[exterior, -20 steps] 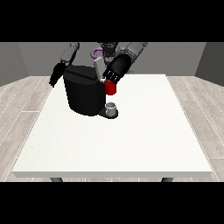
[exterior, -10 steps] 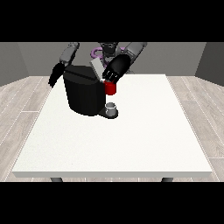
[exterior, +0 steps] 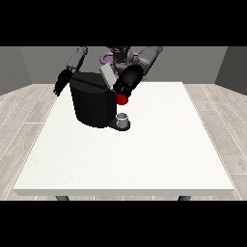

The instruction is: Insert the coffee pod into the coffee machine and close the lid

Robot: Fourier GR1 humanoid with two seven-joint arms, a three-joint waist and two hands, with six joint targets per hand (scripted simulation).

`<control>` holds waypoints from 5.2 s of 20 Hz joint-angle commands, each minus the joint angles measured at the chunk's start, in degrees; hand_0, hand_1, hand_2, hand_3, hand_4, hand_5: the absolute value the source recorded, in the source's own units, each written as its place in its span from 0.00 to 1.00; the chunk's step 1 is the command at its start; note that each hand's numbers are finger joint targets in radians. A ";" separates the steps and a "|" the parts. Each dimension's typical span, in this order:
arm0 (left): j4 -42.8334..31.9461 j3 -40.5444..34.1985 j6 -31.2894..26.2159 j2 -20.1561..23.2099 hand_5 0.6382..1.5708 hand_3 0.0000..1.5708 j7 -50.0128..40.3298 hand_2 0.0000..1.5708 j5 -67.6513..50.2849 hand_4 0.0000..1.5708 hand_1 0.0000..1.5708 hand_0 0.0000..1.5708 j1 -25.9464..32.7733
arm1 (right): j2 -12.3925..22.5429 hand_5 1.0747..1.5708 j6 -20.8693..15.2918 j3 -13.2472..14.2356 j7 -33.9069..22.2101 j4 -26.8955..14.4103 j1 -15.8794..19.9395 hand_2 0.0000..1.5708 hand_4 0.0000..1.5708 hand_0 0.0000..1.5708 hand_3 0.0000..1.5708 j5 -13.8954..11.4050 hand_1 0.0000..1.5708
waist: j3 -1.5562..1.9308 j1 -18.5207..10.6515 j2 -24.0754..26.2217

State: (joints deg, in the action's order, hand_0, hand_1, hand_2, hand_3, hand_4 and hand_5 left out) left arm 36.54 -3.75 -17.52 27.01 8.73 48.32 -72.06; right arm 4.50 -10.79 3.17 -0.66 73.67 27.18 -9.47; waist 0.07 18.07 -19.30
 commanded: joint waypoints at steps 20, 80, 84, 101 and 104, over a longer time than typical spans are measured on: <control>0.31 -1.36 5.04 3.74 1.00 0.51 8.26 0.68 1.84 0.00 0.69 0.69 -2.44 | 0.15 1.00 -1.15 -0.13 0.05 0.24 1.94 0.00 0.05 0.00 0.00 -1.34 0.00 | -0.05 0.28 -4.74; 13.54 -16.17 -0.81 -26.29 1.00 0.00 4.07 0.00 -31.92 0.23 0.00 0.00 44.43 | 3.85 1.00 9.63 0.34 -0.54 3.10 -9.71 0.00 0.05 0.00 0.00 3.85 0.00 | -0.06 -24.27 32.74; 19.25 -12.84 -1.31 -26.98 1.00 0.00 3.06 0.00 -34.21 0.23 0.00 0.00 48.17 | 10.01 1.00 14.70 8.02 -0.43 -1.25 -7.83 0.00 0.00 0.00 0.00 10.00 0.00 | -0.04 -27.37 30.91; 37.04 -5.11 2.25 -24.93 1.00 0.00 -1.22 0.00 -41.23 0.23 0.00 0.00 55.42 | 3.97 1.00 9.60 5.91 -7.17 -10.38 6.50 0.00 0.00 0.00 0.00 11.60 0.00 | -0.07 -27.48 21.24; 38.84 -6.72 0.21 -22.14 1.00 0.00 -0.55 0.00 -43.67 0.24 0.00 0.00 56.83 | 2.54 1.00 9.06 5.07 -3.94 -11.18 6.32 0.00 0.00 0.00 0.00 11.17 0.00 | -0.07 -27.18 19.70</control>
State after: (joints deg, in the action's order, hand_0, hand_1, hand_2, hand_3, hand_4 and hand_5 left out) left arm 73.65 -8.64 -16.26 2.44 7.50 6.84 -15.93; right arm 9.05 -0.73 10.34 -5.61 62.87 32.15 2.67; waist 0.01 -10.34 2.53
